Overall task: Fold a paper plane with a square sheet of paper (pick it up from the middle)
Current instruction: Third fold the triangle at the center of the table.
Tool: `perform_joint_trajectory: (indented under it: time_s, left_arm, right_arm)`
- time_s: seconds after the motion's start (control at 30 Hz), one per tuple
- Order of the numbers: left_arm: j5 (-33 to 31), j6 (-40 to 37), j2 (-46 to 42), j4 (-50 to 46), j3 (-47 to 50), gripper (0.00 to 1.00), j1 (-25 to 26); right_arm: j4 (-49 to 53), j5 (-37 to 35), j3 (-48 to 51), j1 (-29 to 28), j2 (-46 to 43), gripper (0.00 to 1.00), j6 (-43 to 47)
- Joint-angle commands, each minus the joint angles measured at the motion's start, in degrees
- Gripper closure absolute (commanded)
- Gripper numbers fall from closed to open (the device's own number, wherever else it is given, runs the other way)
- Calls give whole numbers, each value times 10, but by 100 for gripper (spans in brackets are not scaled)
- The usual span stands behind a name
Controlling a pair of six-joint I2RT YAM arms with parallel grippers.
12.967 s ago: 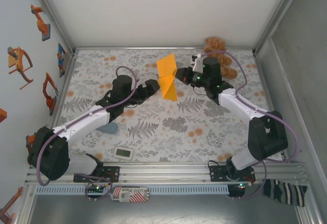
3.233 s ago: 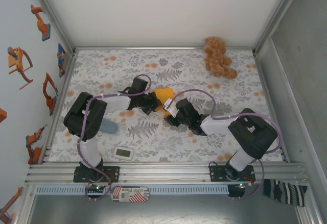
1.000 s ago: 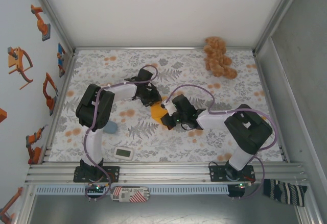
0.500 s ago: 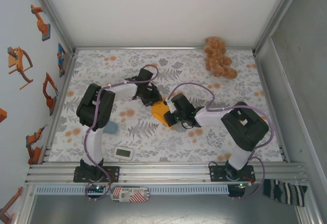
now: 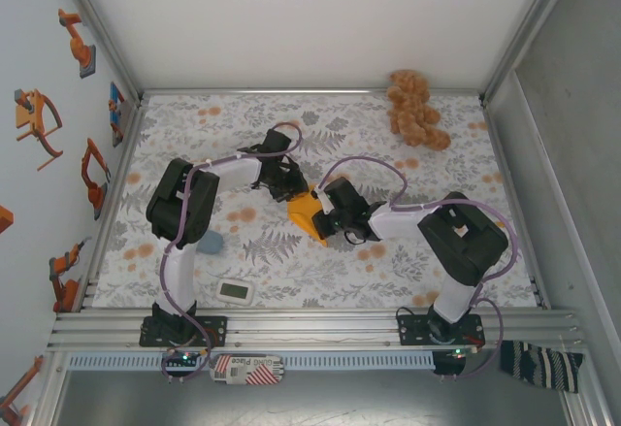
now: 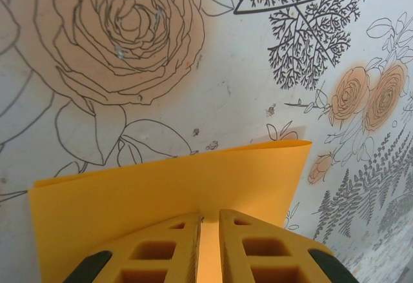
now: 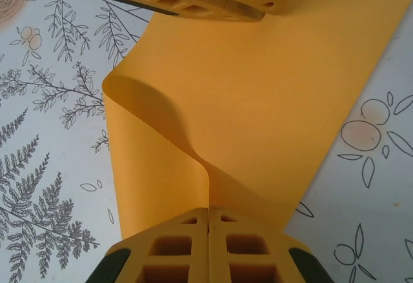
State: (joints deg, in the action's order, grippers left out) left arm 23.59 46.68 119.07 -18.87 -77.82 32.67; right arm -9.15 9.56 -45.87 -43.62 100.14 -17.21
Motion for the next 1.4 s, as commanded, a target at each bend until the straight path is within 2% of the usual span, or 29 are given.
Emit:
perform_joint_trajectory:
  time_s: [0.0, 0.4, 0.53, 0.67, 0.9, 1.1, 1.2, 1.37]
  left_arm:
    - [-8, -13, 25, -38, -1, 82, 6]
    - [-6, -17, 14, -44, -9, 82, 6]
    - [-16, -23, -28, -52, -9, 77, -1]
    - [-41, -9, -94, -36, 29, 69, -20]
    - [-67, 27, -198, -6, 117, 65, -40]
    - [-40, 113, -278, 128, 246, 62, -35]
    - [-33, 132, -291, 167, 274, 60, -29]
    - [-26, 113, -245, 151, 232, 59, -25]
  right_arm:
    - [16, -10, -18, 3, 9, 100, -9]
    - [27, -10, -22, 3, 19, 100, -8]
    - [29, -12, -19, 3, 18, 100, -10]
    - [26, -10, -18, 4, 19, 100, -14]
    - [23, -1, -22, 5, 23, 100, -27]
    - [28, 13, -29, 10, 25, 100, -44]
    - [32, 21, -32, 11, 24, 100, -59]
    - [36, 30, -34, 11, 26, 100, -85]
